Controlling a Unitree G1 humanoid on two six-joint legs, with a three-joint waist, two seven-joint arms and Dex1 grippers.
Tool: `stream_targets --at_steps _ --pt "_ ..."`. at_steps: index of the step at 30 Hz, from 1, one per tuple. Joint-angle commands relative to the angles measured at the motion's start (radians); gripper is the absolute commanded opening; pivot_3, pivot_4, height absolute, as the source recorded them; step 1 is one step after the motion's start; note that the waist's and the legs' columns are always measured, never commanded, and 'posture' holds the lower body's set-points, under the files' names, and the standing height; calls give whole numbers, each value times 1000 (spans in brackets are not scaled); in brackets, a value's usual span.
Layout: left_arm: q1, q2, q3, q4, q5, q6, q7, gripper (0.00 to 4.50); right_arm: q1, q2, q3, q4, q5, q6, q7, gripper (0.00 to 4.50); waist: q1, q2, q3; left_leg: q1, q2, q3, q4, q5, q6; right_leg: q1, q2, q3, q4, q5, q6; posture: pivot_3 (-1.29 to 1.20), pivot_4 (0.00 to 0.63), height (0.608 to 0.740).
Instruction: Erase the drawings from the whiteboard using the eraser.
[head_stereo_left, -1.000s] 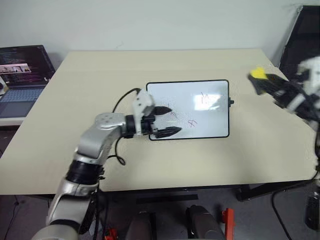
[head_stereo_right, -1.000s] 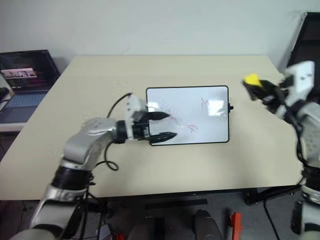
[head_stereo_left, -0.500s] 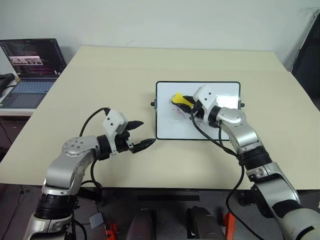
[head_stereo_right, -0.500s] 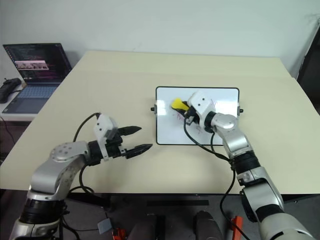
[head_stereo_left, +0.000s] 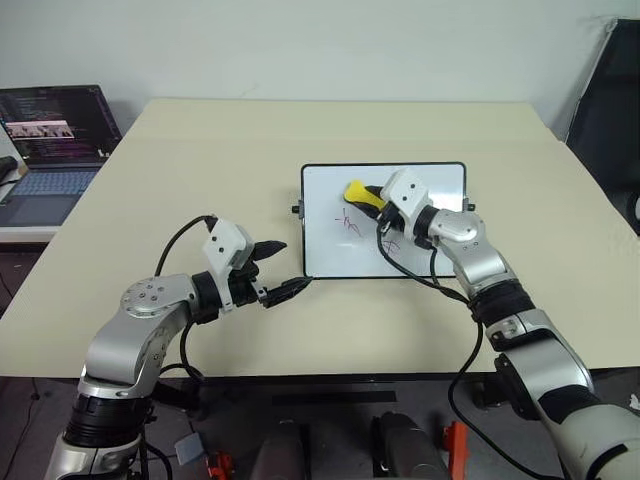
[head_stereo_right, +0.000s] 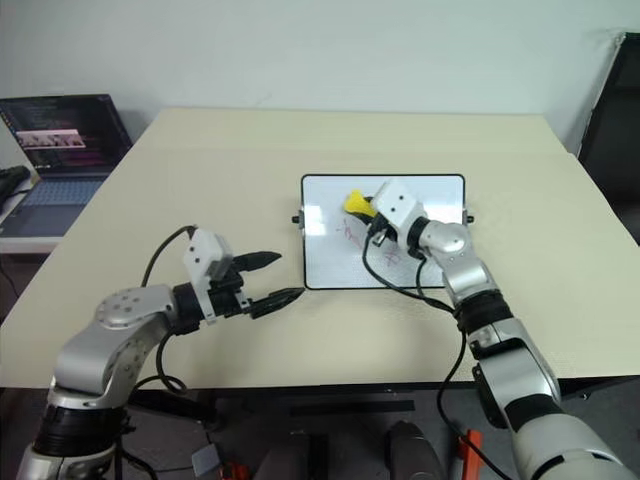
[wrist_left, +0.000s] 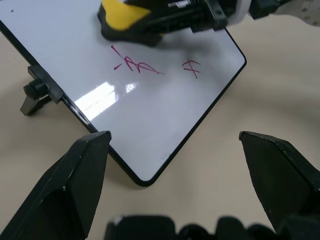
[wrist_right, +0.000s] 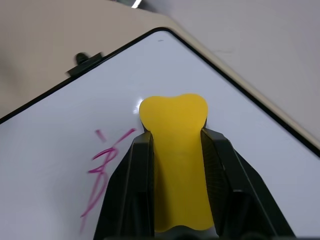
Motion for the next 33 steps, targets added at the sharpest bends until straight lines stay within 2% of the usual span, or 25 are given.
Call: stream_targets --at_steps 1,4,12,18,22,29,33 --pt "-22 12 8 -5 -9 -6 -2 4500 89 1 71 -51 -33 69 84 985 0 0 -1 0 0 0 0 0 0 0 0 0 0 0 1 0 150 740" --pt "-28 13 4 1 -9 -8 -8 4500 106 -2 70 -75 -49 103 70 985 -2 0 -1 1 0 1 0 0 0 0 0 1 1 -1 2 0 150 740" --pt "-52 4 -22 16 -5 -14 -12 4500 -43 7 -47 64 -58 80 -171 984 0 0 -1 2 0 1 2 6 7 1 1 1 0 3 -5 0 150 740" --pt "-69 -5 -39 26 -4 -16 -11 4500 -106 22 -62 132 -100 58 -278 982 0 -1 -1 1 0 1 1 6 8 1 1 1 0 4 -5 0 150 740" --pt "-73 -9 -44 29 -7 -18 -14 4500 -69 38 -30 96 -89 54 -211 982 -1 -1 -1 1 1 1 0 6 8 0 1 1 -1 4 -4 0 150 740" --pt "-75 -9 -51 32 -8 -21 -14 4500 115 32 109 -135 -90 144 31 979 -6 -1 -1 1 1 1 -1 6 8 0 2 1 -1 4 -3 0 150 740" --pt "-82 -3 -57 40 -1 -21 -19 4500 142 25 98 -205 -76 232 48 977 -5 -1 -1 1 2 0 -1 6 8 0 2 1 0 4 -5 0 150 740"
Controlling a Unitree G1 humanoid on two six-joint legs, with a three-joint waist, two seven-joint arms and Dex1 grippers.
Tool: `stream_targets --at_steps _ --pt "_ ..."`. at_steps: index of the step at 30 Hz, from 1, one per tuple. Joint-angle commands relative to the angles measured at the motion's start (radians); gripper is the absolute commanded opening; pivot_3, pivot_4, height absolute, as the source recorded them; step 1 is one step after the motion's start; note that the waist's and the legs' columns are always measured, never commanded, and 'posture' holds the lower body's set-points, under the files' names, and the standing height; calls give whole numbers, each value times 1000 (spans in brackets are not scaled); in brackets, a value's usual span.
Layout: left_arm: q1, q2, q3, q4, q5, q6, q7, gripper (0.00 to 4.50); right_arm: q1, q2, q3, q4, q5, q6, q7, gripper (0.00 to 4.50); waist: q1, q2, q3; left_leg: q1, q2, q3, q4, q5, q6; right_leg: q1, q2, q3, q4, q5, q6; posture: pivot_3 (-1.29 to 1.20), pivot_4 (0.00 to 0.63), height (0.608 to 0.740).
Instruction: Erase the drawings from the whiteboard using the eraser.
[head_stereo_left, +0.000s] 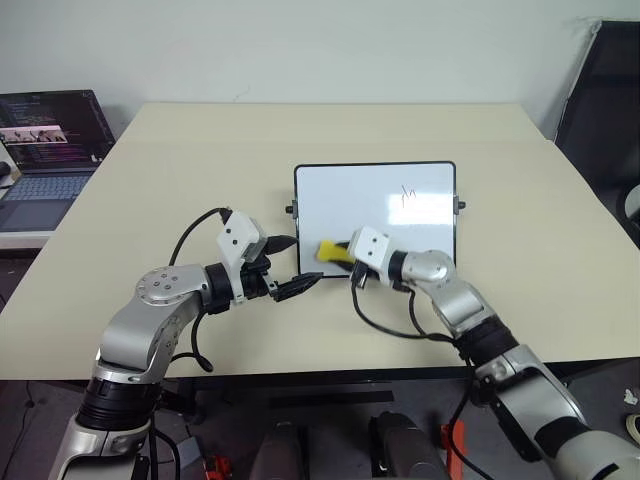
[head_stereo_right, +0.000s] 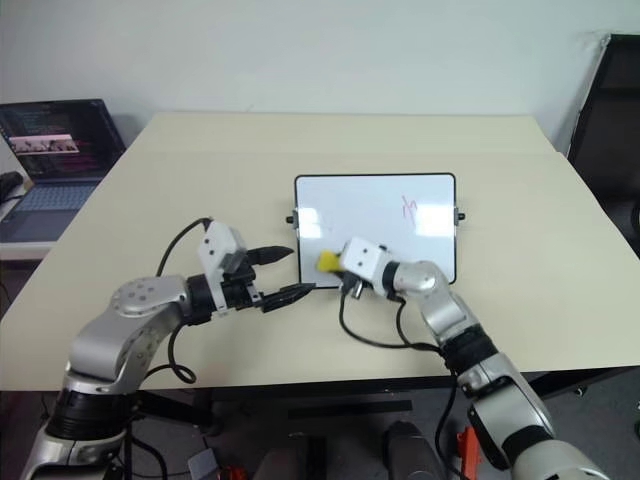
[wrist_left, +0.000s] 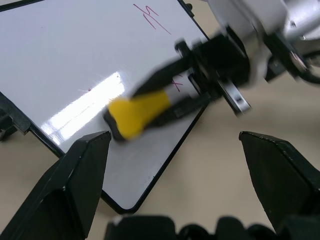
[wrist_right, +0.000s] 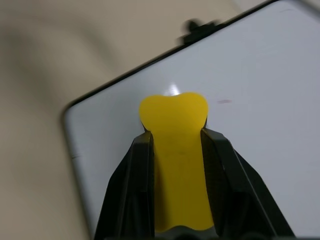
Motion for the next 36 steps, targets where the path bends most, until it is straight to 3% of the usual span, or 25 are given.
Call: stream_targets --at_steps 1,5,8,16,23,29,36 --pt "-26 5 1 2 -1 -15 -12 4500 -10 -18 -40 -25 2 82 -3 977 1 0 0 0 0 0 0 0 0 0 0 0 0 -1 -1 0 150 740" --pt "-44 0 -7 18 2 -19 -23 4500 -39 -33 -121 -56 59 107 -15 977 6 0 0 0 0 0 0 0 0 0 0 0 0 -1 -1 0 150 740" --pt "-68 -9 -22 44 9 -29 -33 4500 -84 -34 -187 -22 56 86 -103 977 9 0 0 -2 0 0 0 0 0 -1 0 0 -1 -1 -1 0 150 740" --pt "-103 -30 -40 79 20 -45 -41 4500 -171 -1 -188 165 -43 14 -304 976 1 0 0 -2 0 0 -2 -1 0 -1 0 0 -3 1 2 0 150 740" --pt "-97 -25 -38 76 19 -44 -44 4500 -95 58 -98 69 -60 18 -247 976 -2 0 0 -1 0 1 0 0 0 -1 0 1 -3 0 0 0 150 740" --pt "-81 -15 -29 64 16 -40 -44 4500 24 52 -16 -68 -55 84 -116 975 -2 0 0 -2 0 0 -2 -1 0 -1 0 -1 -3 1 3 0 150 740" --pt "-86 -8 -22 78 16 -45 -47 4500 -6 5 -139 -95 17 118 -122 975 8 0 0 -2 0 0 -1 0 0 -1 0 -1 -3 -2 -1 0 150 740"
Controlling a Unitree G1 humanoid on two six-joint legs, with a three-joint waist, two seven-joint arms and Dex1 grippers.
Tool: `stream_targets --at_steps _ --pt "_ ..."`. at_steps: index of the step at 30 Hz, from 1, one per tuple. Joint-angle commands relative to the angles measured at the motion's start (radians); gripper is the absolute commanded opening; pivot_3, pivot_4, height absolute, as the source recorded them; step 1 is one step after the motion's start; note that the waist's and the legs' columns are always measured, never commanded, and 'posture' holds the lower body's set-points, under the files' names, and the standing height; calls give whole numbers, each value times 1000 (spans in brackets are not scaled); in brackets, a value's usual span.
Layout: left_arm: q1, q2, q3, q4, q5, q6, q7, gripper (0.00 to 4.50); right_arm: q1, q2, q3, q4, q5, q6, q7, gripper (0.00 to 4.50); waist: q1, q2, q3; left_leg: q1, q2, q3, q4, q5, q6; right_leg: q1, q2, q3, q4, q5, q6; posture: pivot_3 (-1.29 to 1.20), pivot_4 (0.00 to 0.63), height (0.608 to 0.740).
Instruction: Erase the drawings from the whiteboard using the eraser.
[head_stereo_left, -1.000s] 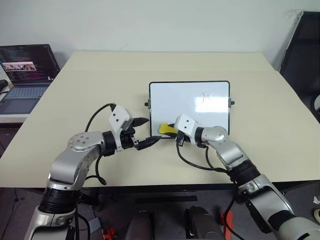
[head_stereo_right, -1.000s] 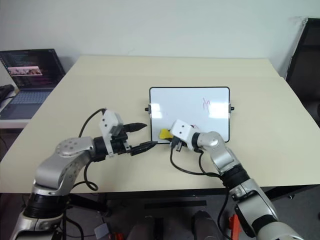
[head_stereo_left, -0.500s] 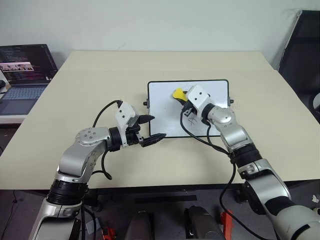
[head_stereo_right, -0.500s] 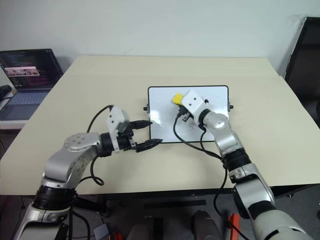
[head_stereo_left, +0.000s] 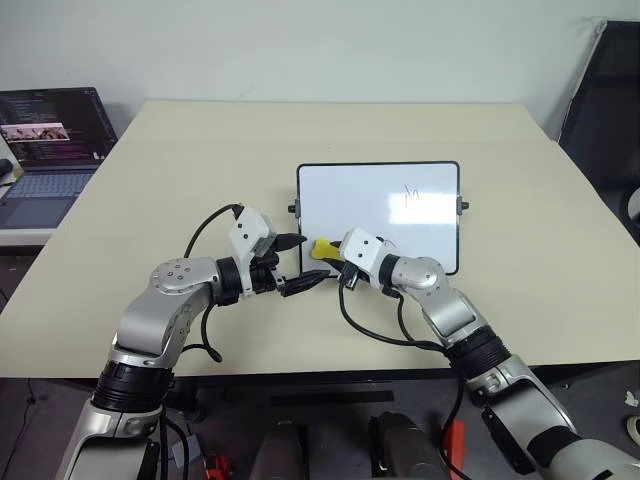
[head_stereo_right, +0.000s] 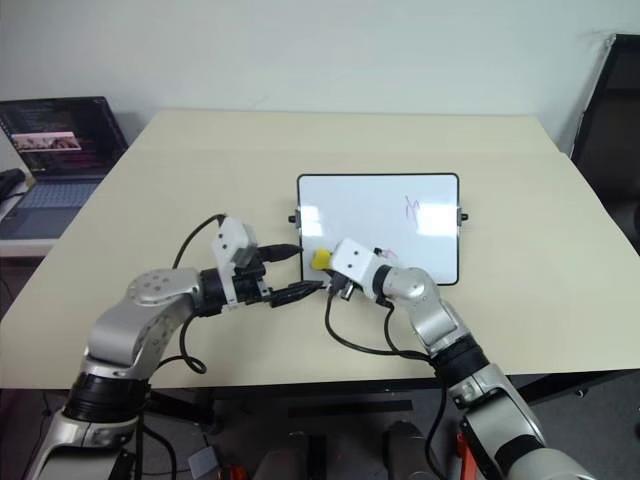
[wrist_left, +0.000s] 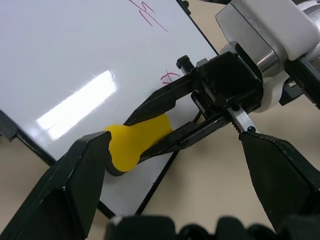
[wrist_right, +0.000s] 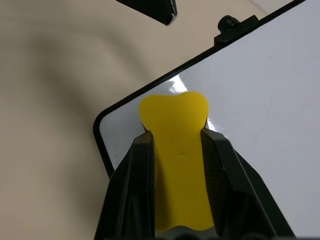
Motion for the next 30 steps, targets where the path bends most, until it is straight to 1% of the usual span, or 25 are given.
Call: stream_targets --at_steps 1,4,6,8,12,16,20,23,30 --pt "-16 19 30 -17 -5 -19 -11 4500 -34 -57 -142 -39 85 46 13 975 5 0 0 0 0 0 0 0 0 0 0 0 0 0 0 0 150 740" --pt "-25 36 52 -15 -17 -21 -23 4500 -29 -124 -230 -148 202 116 100 974 13 -1 1 -2 -1 0 0 0 0 0 -1 0 -2 0 0 0 150 740" --pt "-34 54 71 -16 -27 -18 -35 4500 -7 -205 -275 -255 282 198 189 974 12 -1 2 -3 -1 0 -1 0 0 -1 -1 0 -3 0 1 0 150 740" --pt "-35 75 81 -21 -32 -15 -52 4500 18 -287 -310 -345 340 269 256 974 12 -1 2 -3 0 0 -2 -1 -1 -2 -1 -1 -3 0 5 0 150 740" --pt "-29 121 97 -19 -30 -19 -82 4500 76 -465 -373 -434 382 343 339 974 11 -1 2 -3 0 0 -3 -6 -7 -3 -1 -1 -1 -6 5 0 150 740" --pt "-39 143 105 -2 -32 -14 -97 4500 146 -607 -455 -437 417 304 413 974 11 -1 2 -4 0 1 -2 -10 -8 -3 -1 -1 -2 -9 6 0 150 740" --pt "-50 147 81 -2 -22 -9 -110 4500 197 -686 -519 -413 431 267 443 974 10 -2 3 -4 0 1 -2 -10 -8 -3 -1 0 -2 -9 7 0 150 740" --pt "-68 142 88 -10 -30 7 -104 4500 197 -734 -551 -370 410 247 431 974 9 -2 4 -3 0 1 -1 -10 -8 -2 -1 0 -2 -9 7 0 150 740" --pt "-68 137 83 -8 -22 9 -96 4500 188 -731 -538 -369 427 247 428 973 4 -2 4 -3 0 2 0 -10 -8 -2 -1 0 -1 -9 7 0 150 740"
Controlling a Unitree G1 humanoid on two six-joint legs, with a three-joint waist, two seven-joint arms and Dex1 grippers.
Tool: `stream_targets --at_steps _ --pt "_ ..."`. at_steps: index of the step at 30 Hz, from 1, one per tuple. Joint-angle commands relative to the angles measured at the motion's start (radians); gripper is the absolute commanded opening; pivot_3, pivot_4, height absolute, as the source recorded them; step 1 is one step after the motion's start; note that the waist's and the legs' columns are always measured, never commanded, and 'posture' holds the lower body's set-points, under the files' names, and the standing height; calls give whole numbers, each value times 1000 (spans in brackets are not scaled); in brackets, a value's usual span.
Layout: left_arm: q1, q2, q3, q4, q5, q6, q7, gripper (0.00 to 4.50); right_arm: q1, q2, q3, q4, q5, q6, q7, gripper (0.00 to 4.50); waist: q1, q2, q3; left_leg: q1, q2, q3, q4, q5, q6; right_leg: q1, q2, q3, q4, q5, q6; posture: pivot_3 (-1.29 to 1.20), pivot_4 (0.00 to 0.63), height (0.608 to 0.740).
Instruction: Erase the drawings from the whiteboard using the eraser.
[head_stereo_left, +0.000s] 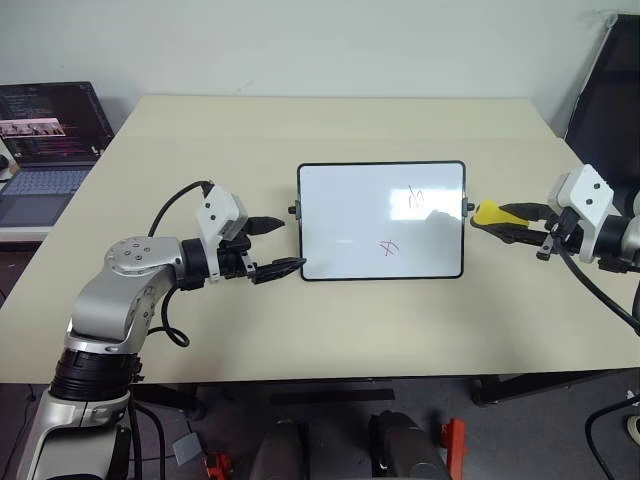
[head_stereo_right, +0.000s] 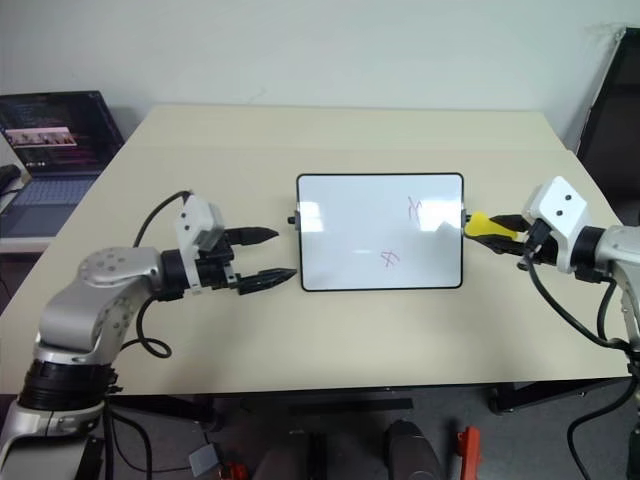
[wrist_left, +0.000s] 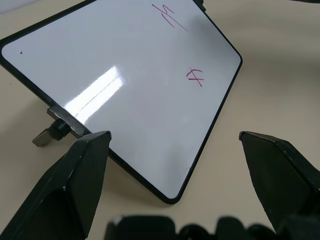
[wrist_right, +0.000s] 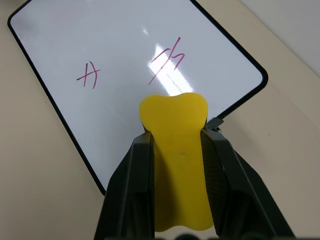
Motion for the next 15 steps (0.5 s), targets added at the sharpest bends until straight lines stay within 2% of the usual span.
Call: stream_targets --at_steps 1,15 --pt "-20 0 7 -22 -4 2 13 4500 -19 0 -8 -16 16 -17 -5 973 0 0 0 0 0 0 0 0 0 0 0 0 0 0 0 0 150 740" --pt "-38 -3 4 -46 -12 20 18 4500 -15 27 15 -31 22 -11 -10 973 2 0 0 0 0 0 0 0 0 0 0 0 1 0 0 0 150 740"
